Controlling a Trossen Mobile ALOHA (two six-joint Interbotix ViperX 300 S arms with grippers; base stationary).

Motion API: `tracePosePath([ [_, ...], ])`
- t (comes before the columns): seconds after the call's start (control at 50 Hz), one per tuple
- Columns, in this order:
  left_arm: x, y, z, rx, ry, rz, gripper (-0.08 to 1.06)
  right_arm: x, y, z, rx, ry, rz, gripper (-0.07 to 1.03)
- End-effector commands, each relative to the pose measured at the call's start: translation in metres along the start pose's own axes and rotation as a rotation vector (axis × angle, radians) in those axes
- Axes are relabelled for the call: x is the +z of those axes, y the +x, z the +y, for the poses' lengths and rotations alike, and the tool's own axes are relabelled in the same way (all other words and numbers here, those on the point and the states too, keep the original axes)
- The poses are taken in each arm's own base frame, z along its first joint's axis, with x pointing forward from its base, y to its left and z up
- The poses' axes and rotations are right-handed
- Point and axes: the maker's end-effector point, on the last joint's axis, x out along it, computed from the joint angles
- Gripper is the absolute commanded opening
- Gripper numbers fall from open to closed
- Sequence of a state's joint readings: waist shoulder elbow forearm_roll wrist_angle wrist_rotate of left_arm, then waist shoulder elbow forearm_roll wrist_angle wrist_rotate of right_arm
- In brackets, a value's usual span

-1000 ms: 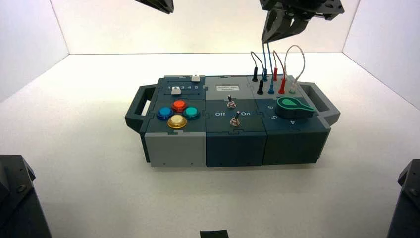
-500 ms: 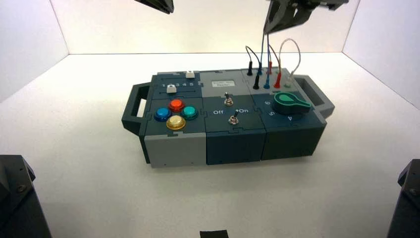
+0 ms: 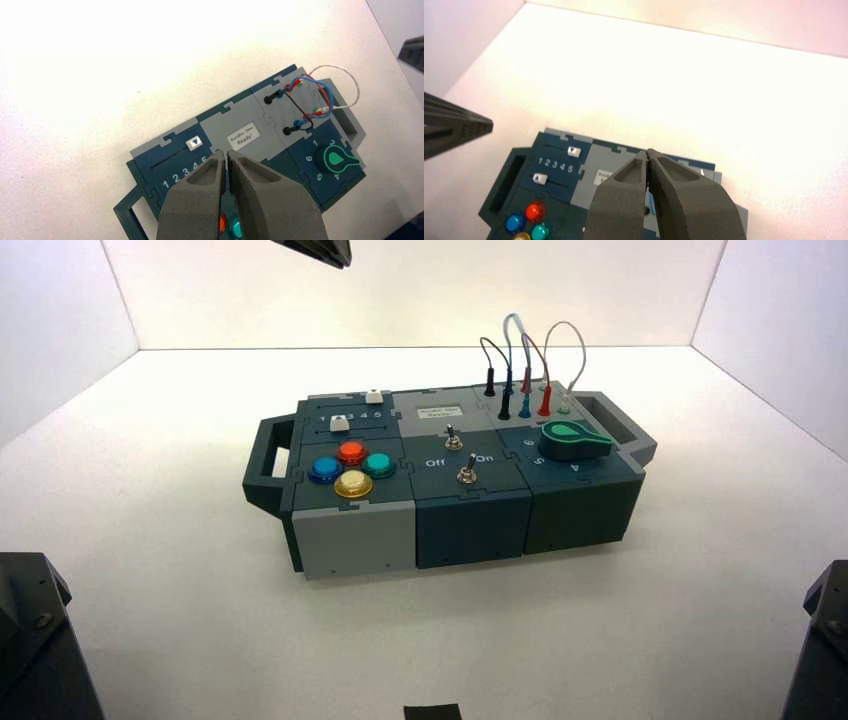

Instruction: Pull the blue wire.

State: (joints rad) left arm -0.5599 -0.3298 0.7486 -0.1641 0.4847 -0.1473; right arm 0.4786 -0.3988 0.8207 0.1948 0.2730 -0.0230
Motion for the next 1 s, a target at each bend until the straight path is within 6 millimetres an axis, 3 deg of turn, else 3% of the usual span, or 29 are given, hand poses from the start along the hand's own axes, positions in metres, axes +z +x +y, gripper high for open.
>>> tracePosePath([
  [0.02, 0.017, -0.008, -0.007, -0.016, 0.008, -0.046, 0.03, -0.004, 0.005, 0.0, 0.001, 0.013, 0.011, -0.02],
  [0.12, 0.018, -0.007, -0.007, -0.016, 0.008, -0.046, 0.03, -0.022, 0.015, -0.002, -0.006, 0.02, 0.068, -0.01],
  [0.26, 0.018, -0.007, -0.007, -0.016, 0.01, -0.046, 0.03, -0.043, 0.026, -0.004, -0.009, 0.054, 0.149, 0.12],
  [1.0, 0.028, -0.001, -0.01, -0.017, 0.01, -0.049, 0.03, -0.075, 0.032, -0.006, -0.013, 0.095, 0.263, 0.19],
])
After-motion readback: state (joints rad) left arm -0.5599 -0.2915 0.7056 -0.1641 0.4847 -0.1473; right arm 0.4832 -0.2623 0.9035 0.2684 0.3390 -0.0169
